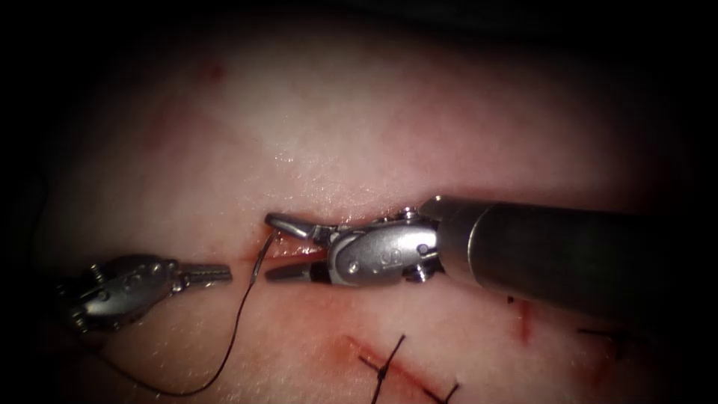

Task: Wound Closure
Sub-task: Insert the needle through the skin above the incision with the right gripper.

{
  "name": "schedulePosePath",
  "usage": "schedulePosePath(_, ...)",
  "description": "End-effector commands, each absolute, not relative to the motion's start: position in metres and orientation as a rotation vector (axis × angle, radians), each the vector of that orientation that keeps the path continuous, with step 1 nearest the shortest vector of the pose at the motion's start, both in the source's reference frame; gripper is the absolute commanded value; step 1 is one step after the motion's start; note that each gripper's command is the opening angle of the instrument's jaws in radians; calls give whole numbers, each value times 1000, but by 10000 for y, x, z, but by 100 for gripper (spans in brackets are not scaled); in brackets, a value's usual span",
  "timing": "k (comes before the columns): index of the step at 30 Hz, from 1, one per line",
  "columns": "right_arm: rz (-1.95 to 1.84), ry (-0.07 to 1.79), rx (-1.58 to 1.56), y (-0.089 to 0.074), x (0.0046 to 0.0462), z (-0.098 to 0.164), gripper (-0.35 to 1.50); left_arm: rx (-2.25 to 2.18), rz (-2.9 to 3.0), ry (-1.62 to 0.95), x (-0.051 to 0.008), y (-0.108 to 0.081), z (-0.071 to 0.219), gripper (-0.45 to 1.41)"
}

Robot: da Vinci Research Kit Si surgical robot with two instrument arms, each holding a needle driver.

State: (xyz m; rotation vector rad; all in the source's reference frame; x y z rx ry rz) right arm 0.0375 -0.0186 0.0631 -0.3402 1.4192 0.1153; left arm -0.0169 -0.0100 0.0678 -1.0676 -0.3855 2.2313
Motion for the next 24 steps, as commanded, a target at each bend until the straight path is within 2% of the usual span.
schedulePosePath(1,133,1398,-352,-187,384,636,128,-1068,2238,-392,-176,-98,685,-30)
schedulePosePath(11,96,1342,-444,-184,385,644,128,-1049,2255,-443,-185,-107,686,-33)
schedulePosePath(24,37,1326,-505,-190,393,648,99,-1039,2265,-454,-185,-110,686,-35)
